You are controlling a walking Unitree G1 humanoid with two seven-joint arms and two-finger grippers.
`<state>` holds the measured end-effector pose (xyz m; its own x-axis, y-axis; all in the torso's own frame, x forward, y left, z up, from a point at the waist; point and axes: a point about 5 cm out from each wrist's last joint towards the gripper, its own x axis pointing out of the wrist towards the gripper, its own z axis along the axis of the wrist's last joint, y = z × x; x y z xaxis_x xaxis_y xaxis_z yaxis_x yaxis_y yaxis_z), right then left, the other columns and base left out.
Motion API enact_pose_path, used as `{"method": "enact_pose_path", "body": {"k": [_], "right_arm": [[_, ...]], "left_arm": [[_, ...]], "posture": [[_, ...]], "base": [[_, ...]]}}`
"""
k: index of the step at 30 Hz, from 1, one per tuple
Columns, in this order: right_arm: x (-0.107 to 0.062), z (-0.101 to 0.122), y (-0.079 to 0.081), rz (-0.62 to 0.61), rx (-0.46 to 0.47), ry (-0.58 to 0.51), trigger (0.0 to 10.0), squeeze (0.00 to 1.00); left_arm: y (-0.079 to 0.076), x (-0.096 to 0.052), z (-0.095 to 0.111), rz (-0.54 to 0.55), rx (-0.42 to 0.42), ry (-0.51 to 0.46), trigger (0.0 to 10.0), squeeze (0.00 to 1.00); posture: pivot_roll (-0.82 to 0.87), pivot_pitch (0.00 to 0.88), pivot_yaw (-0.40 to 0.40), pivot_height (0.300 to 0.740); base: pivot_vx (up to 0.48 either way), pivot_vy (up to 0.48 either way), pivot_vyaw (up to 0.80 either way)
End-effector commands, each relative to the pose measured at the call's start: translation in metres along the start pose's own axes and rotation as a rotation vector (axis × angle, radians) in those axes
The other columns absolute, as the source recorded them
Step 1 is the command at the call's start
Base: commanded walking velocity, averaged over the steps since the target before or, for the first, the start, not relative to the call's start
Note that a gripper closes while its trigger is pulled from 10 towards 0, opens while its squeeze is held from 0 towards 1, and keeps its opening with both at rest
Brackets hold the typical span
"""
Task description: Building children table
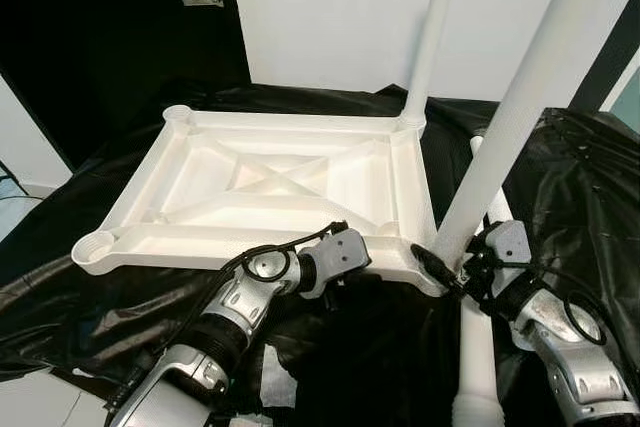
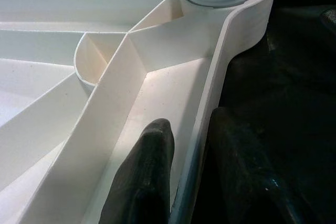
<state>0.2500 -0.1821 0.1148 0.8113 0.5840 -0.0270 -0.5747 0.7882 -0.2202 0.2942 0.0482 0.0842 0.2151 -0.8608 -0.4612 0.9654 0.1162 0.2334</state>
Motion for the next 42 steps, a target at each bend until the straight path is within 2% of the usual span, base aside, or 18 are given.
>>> {"method": "enact_pose_path", "body": {"k": [1, 6, 8, 9, 11, 14, 16, 23, 27, 28, 29, 30, 31, 32, 35, 36, 37, 42], "right_arm": [[0.000, -0.014, 0.011, 0.046, -0.006, 0.083, 0.0, 0.00], [-0.002, -0.018, 0.012, -0.066, 0.035, 0.087, 0.0, 0.00], [-0.005, -0.022, 0.013, -0.231, 0.083, 0.080, 0.0, 0.00], [-0.005, -0.022, 0.013, -0.231, 0.083, 0.080, 0.0, 0.00], [-0.009, -0.024, 0.014, -0.398, 0.098, 0.073, 0.0, 0.00], [-0.011, -0.023, 0.016, -0.477, 0.094, 0.062, 0.0, 0.00], [-0.012, -0.016, 0.023, -0.629, 0.101, 0.010, 0.0, 0.00], [-0.009, -0.011, 0.020, -0.751, 0.113, -0.029, 0.0, 0.00], [-0.005, -0.013, 0.023, -0.722, 0.127, -0.012, 0.0, 0.00], [-0.002, -0.015, 0.026, -0.692, 0.134, 0.003, 5.0, 0.00], [-0.002, -0.015, 0.026, -0.692, 0.134, 0.003, 5.0, 0.00], [0.001, -0.017, 0.029, -0.661, 0.149, 0.014, 10.0, 0.00], [0.003, -0.017, 0.031, -0.634, 0.157, 0.019, 10.0, 0.34], [0.005, -0.017, 0.033, -0.593, 0.159, 0.016, 10.0, 1.00], [0.006, -0.017, 0.033, -0.550, 0.159, 0.016, 10.0, 1.00], [0.007, -0.015, 0.030, -0.486, 0.145, 0.006, 10.0, 0.88], [0.006, -0.013, 0.027, -0.434, 0.137, 0.000, 10.0, 0.00], [0.006, -0.013, 0.027, -0.434, 0.137, 0.000, 10.0, 0.00]], "left_arm": [[-0.024, 0.002, -0.038, -0.086, -0.112, 0.147, 10.0, 0.00], [-0.023, 0.002, -0.037, -0.088, -0.107, 0.145, 10.0, 0.00], [-0.023, 0.003, -0.036, -0.091, -0.103, 0.144, 10.0, 0.00], [-0.023, 0.003, -0.036, -0.091, -0.103, 0.144, 10.0, 0.00], [-0.023, 0.003, -0.036, -0.093, -0.101, 0.143, 10.0, 0.00], [-0.023, 0.003, -0.036, -0.094, -0.101, 0.144, 10.0, 0.00], [-0.024, 0.003, -0.037, -0.097, -0.105, 0.144, 10.0, 0.00], [-0.025, 0.004, -0.037, -0.105, -0.104, 0.147, 10.0, 0.00], [-0.024, 0.005, -0.036, -0.107, -0.100, 0.146, 10.0, 0.00], [-0.024, 0.005, -0.036, -0.106, -0.100, 0.145, 10.0, 0.00], [-0.024, 0.005, -0.036, -0.106, -0.100, 0.145, 10.0, 0.00], [-0.024, 0.005, -0.036, -0.105, -0.100, 0.145, 10.0, 0.00], [-0.024, 0.004, -0.036, -0.105, -0.100, 0.145, 10.0, 0.00], [-0.024, 0.004, -0.037, -0.104, -0.101, 0.146, 10.0, 0.00], [-0.024, 0.004, -0.037, -0.103, -0.102, 0.147, 10.0, 0.00], [-0.024, 0.004, -0.037, -0.101, -0.102, 0.147, 10.0, 0.00], [-0.024, 0.004, -0.037, -0.100, -0.103, 0.147, 10.0, 0.00], [-0.024, 0.004, -0.037, -0.100, -0.103, 0.147, 10.0, 0.00]], "posture": [[0.02, 0.000, -0.008, 0.740], [0.02, 0.000, -0.006, 0.740], [0.02, 0.000, -0.006, 0.740], [0.02, 0.000, -0.006, 0.740], [0.02, 0.000, -0.008, 0.740], [0.02, 0.000, -0.006, 0.740], [0.02, 0.000, -0.001, 0.740], [0.01, 0.000, 0.005, 0.740], [0.01, 0.000, 0.004, 0.740], [0.01, 0.000, 0.004, 0.740], [0.01, 0.000, 0.004, 0.740], [0.01, 0.000, 0.004, 0.740], [0.01, 0.000, 0.006, 0.740], [0.01, 0.000, 0.006, 0.740], [0.01, 0.000, 0.005, 0.740], [0.01, 0.000, 0.006, 0.740], [0.01, 0.000, 0.006, 0.740], [0.01, 0.000, 0.006, 0.740]], "base": [[0.000, 0.000, 0.00], [0.000, 0.000, 0.00], [0.000, 0.000, 0.00], [0.000, 0.000, 0.00], [0.000, 0.000, 0.00], [0.000, 0.000, 0.00], [0.000, 0.000, 0.00], [0.000, 0.000, 0.00], [0.000, 0.000, 0.00], [0.000, 0.000, 0.00], [0.000, 0.000, 0.00], [0.000, 0.000, 0.00], [0.000, 0.000, 0.00], [0.000, 0.000, 0.00], [0.000, 0.000, 0.00], [0.000, 0.000, 0.00], [0.000, 0.000, 0.00], [0.000, 0.000, 0.00]]}}
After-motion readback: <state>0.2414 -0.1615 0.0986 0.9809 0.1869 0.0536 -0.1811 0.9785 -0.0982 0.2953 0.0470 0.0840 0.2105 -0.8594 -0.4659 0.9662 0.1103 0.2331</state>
